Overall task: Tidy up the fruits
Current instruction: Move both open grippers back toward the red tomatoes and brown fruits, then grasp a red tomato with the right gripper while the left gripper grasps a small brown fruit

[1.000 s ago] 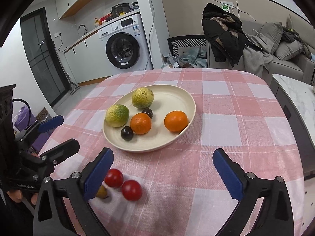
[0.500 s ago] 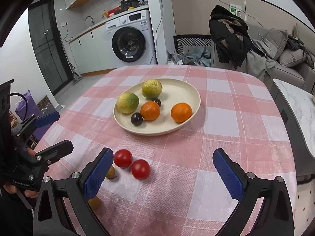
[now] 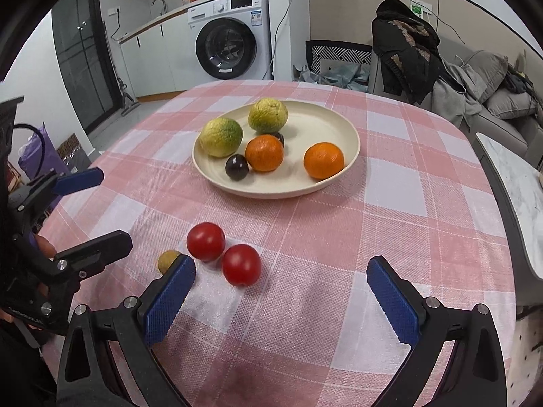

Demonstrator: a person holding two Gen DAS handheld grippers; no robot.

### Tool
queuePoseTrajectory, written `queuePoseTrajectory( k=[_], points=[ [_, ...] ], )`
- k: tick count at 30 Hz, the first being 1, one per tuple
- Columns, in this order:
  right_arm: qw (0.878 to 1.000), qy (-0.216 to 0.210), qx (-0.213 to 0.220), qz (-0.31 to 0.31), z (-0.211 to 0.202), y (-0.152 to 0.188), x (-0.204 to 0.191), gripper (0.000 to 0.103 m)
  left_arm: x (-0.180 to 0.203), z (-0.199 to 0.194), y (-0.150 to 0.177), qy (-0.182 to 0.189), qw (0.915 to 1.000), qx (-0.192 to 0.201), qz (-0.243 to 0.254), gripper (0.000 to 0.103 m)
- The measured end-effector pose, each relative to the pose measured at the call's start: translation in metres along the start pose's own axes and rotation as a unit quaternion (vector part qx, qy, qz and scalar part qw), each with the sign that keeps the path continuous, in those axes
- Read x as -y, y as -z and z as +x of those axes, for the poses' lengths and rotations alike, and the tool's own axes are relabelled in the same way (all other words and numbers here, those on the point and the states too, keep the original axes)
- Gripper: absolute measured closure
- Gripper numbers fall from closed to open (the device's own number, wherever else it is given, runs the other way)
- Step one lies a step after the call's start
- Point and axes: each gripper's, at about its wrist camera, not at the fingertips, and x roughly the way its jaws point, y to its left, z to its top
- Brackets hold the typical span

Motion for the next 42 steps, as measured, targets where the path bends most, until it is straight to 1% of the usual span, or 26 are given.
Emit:
queuePoseTrajectory(
  k=[3, 7, 13, 14, 18, 22, 24, 26, 30, 31, 32, 33, 40, 42],
  points=[
    [1.0, -0.002, -0.008, -0.005, 0.006, 0.002, -0.002, 0.0, 0.0, 0.002, 0.001, 0.002, 1.0, -0.003, -0.001, 0.001],
    [1.0, 0.002, -0.007, 0.004, 0.013, 0.004, 0.0, 0.0, -0.003, 0.005, 0.002, 0.001, 1.0, -0.006, -0.005, 0.001],
    [1.0, -0.019, -0.015, 0.01, 0.019, 0.006, 0.002, 0.001, -0.009, 0.007, 0.002, 0.003, 0.9998, -0.01, -0.016, 0.001],
    [1.0, -0.023, -0.015, 0.007, 0.02, 0.007, 0.0, 0.002, -0.01, 0.007, 0.002, 0.002, 0.9998, -0.011, -0.016, 0.001],
    [0.999, -0.035, -0.016, -0.011, 0.021, 0.008, -0.009, 0.018, -0.011, 0.009, 0.002, 0.002, 0.9997, -0.013, -0.02, 0.001],
    [0.999, -0.042, -0.016, -0.021, 0.022, 0.009, -0.014, 0.03, -0.011, 0.01, 0.002, 0.002, 0.9997, -0.014, -0.02, 0.001],
    [0.999, -0.043, -0.018, -0.023, 0.024, 0.009, -0.015, 0.038, -0.012, 0.011, 0.002, 0.003, 0.9997, -0.015, -0.02, 0.001],
    [0.999, -0.043, -0.018, -0.023, 0.024, 0.009, -0.015, 0.043, -0.011, 0.012, 0.003, 0.003, 0.9997, -0.016, -0.02, 0.001],
    [0.998, -0.052, -0.022, -0.02, 0.026, 0.01, -0.014, 0.05, -0.01, 0.013, 0.004, 0.003, 0.9997, -0.018, -0.017, 0.001],
    [0.998, -0.055, -0.021, -0.019, 0.026, 0.01, -0.013, 0.053, -0.01, 0.013, 0.004, 0.003, 0.9997, -0.018, -0.017, 0.001],
    [0.998, -0.061, -0.021, -0.017, 0.025, 0.01, -0.013, 0.059, -0.009, 0.013, 0.005, 0.004, 0.9997, -0.018, -0.017, 0.001],
    [0.998, -0.064, -0.02, -0.017, 0.025, 0.011, -0.013, 0.062, -0.009, 0.014, 0.005, 0.005, 0.9997, -0.019, -0.017, 0.001],
    [0.998, -0.054, -0.017, -0.018, 0.027, 0.01, -0.017, 0.062, -0.003, 0.019, 0.009, 0.008, 0.9995, -0.027, -0.012, 0.001],
    [0.998, -0.051, -0.017, -0.021, 0.027, 0.01, -0.019, 0.064, -0.001, 0.021, 0.01, 0.011, 0.9994, -0.032, -0.011, 0.001]
  ],
)
